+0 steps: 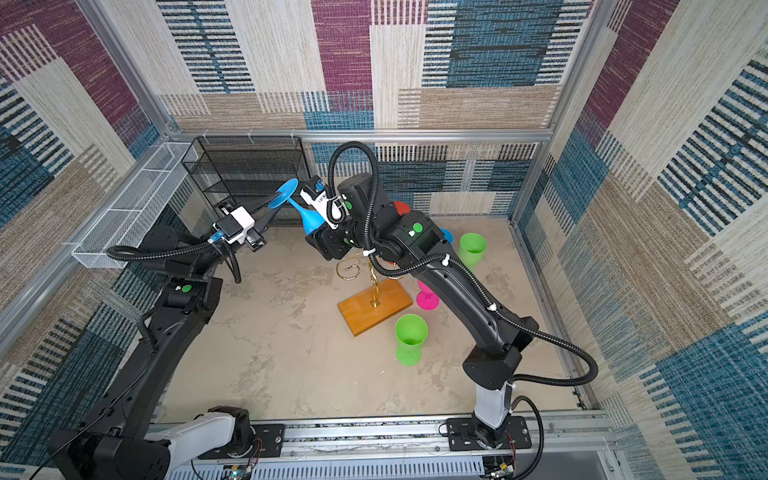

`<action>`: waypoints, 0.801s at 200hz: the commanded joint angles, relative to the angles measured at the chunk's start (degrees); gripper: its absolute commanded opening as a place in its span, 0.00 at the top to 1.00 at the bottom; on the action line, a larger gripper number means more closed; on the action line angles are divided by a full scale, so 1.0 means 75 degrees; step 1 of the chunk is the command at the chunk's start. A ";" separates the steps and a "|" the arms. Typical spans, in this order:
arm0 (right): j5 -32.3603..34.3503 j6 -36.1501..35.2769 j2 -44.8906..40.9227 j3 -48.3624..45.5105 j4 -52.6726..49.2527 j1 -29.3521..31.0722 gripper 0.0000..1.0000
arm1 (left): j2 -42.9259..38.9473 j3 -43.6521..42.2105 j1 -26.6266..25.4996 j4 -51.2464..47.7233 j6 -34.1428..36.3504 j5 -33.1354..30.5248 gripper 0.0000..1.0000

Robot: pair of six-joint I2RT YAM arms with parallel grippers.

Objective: Take the wine glass off the wine glass rack

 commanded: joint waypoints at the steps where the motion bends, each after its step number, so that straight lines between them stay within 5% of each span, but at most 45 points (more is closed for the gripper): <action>1: -0.0062 -0.0024 0.0014 0.0055 0.0134 0.0025 0.52 | -0.0047 0.0086 -0.0013 0.0091 0.0038 -0.0025 0.95; 47: -0.0426 0.0139 -0.0275 -0.0246 0.0635 0.0055 0.19 | -0.0121 0.0064 -0.0013 -0.0002 -0.0380 -0.0504 1.00; 78: -0.0908 0.0540 -0.1158 -0.1212 0.1999 0.0022 0.04 | -0.0327 -0.0182 0.0019 -0.0551 -0.1556 -0.2284 1.00; 115: -0.1258 0.1250 -0.2612 -0.2836 0.3693 -0.0329 0.02 | -0.0627 -0.1012 0.0516 -0.0801 -0.3785 -0.2987 1.00; 160: -0.0911 0.1647 -0.3518 -0.3851 0.4273 -0.0518 0.18 | -0.0751 -0.2131 0.1469 0.0865 -0.7085 -0.2399 1.00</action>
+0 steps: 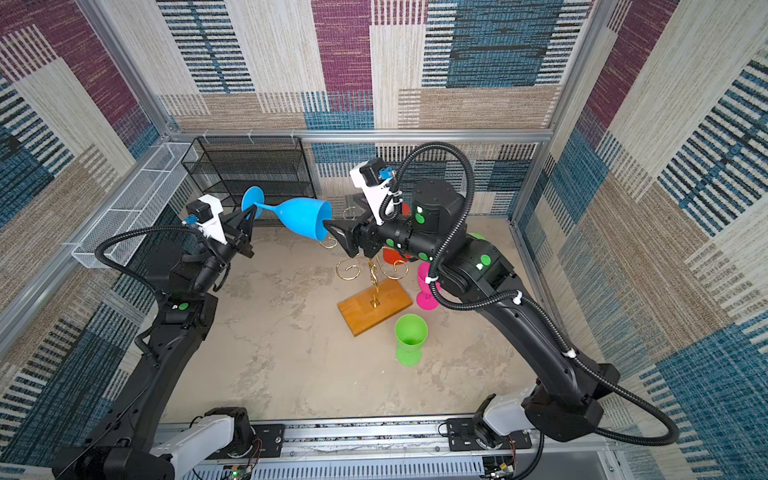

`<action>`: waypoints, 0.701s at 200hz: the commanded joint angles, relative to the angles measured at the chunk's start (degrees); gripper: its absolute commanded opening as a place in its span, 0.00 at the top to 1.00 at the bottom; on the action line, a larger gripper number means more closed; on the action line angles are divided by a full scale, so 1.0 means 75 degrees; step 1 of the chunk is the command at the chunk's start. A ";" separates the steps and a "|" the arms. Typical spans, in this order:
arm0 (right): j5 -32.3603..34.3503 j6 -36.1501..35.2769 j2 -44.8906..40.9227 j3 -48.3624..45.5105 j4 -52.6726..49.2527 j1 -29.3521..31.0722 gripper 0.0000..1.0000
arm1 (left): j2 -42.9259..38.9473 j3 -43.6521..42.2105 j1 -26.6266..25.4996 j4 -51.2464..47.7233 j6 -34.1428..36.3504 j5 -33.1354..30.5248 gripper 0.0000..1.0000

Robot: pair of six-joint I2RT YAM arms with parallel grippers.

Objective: Take the wine glass off the wine glass rack

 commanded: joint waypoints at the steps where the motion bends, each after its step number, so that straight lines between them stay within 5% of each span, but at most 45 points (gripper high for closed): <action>1: 0.0098 0.0407 -0.0123 -0.0192 0.0711 -0.0002 0.18 | -0.0023 -0.0325 0.0260 0.1384 -0.2465 0.0189 1.00; 43: 0.0240 0.0608 0.0176 -0.0319 0.0835 0.0000 0.25 | 0.0115 -0.0656 0.0396 0.2239 -0.3733 0.0685 1.00; 140: -0.0306 0.0866 0.1796 0.0761 0.1083 -0.0002 0.47 | 0.0092 -0.0921 0.0409 0.2509 -0.3894 0.1217 1.00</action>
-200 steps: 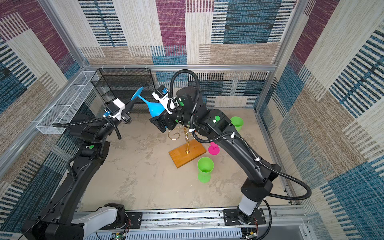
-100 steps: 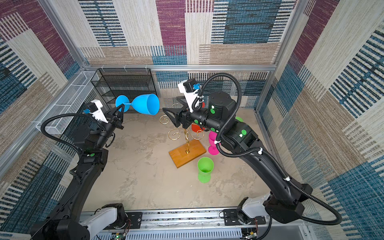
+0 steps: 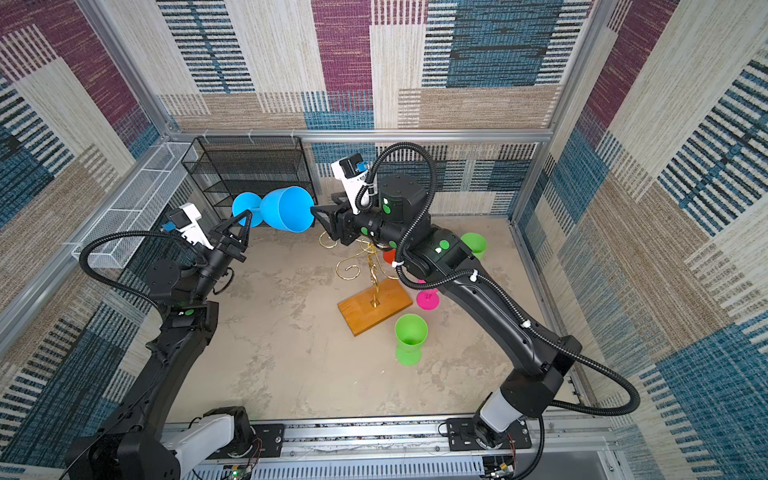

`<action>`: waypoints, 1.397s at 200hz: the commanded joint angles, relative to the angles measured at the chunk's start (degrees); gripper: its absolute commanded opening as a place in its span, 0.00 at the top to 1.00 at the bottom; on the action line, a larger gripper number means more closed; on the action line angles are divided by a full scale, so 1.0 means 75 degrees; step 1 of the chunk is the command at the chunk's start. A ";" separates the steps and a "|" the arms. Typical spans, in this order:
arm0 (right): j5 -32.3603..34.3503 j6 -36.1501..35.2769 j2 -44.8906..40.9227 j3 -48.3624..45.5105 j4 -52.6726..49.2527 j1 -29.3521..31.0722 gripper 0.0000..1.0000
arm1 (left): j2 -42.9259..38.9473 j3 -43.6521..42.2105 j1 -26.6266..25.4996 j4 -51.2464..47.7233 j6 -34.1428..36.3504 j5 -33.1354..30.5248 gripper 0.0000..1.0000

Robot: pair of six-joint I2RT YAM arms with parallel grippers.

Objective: Take the wine glass off the wine glass rack

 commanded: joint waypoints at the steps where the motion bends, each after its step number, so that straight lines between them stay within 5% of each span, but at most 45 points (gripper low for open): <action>1: -0.0361 0.0186 0.0266 0.0256 0.0353 -0.0002 0.47 | -0.0010 -0.0058 0.0010 0.0390 -0.0134 0.0262 1.00; 87: -0.0678 0.0263 0.1012 0.1005 -0.0115 -0.0001 1.00 | 0.0140 -0.0124 0.0008 0.0403 -0.0023 0.0325 0.98; 135: -0.0038 0.0175 0.1057 0.1253 -0.0399 0.0000 1.00 | -0.0047 -0.0066 0.0009 -0.0163 0.0425 0.0385 0.63; 189: 0.0482 -0.0005 0.1146 0.1527 -0.0681 -0.0002 1.00 | -0.0625 -0.0168 0.0010 -0.1150 0.1049 0.0193 0.57; 230: 0.0630 -0.0090 0.1547 0.2194 -0.1342 0.0025 1.00 | -0.1483 -0.0125 0.0033 -0.2961 0.1583 -0.0472 0.50; 279: 0.1935 -0.0608 0.2319 0.3613 -0.2967 0.0743 1.00 | -0.2555 0.0856 0.0041 -0.5577 0.1997 -0.1136 0.49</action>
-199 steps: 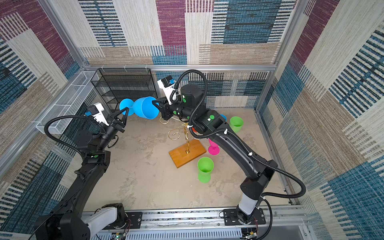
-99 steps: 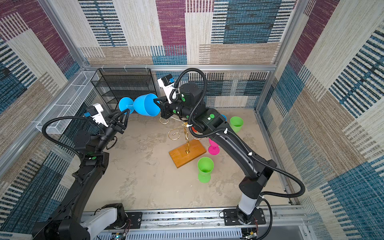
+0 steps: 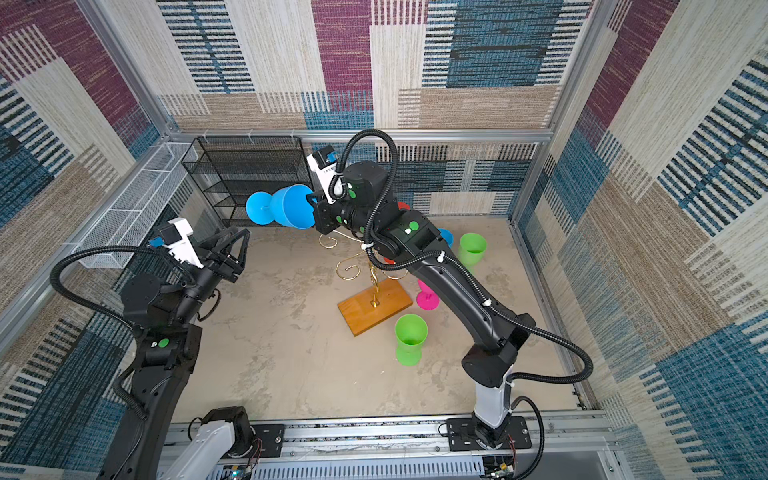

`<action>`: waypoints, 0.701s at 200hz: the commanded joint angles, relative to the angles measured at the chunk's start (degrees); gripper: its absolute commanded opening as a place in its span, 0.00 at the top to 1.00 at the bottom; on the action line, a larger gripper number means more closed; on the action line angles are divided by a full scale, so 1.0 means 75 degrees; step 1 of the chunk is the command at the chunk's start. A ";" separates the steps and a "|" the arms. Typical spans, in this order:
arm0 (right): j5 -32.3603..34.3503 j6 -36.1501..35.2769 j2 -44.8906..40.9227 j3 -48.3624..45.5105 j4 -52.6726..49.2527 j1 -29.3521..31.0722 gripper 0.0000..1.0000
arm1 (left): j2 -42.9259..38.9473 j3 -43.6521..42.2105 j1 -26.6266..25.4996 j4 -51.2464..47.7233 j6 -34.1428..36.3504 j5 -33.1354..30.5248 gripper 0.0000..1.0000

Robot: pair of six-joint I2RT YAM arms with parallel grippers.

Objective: Take the wine glass off the wine glass rack
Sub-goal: 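Carry the blue glass with the right gripper toward the open table area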

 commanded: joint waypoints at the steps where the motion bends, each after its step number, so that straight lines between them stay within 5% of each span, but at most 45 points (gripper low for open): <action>1: 0.0742 -0.0276 0.0238 0.0471 -0.0960 0.0250 1.00 | -0.0353 0.0441 0.0014 -0.1677 0.0572 -0.0745 0.49; 48: 0.1425 -0.0155 0.0040 0.0014 -0.2020 0.0790 1.00 | -0.0509 0.1260 0.0067 -0.3602 0.1128 -0.3148 0.38; 140: 0.1585 0.0380 -0.0002 -0.1422 -0.3067 0.1379 1.00 | 0.0835 0.0936 0.0731 -0.2526 0.1680 -0.3035 0.28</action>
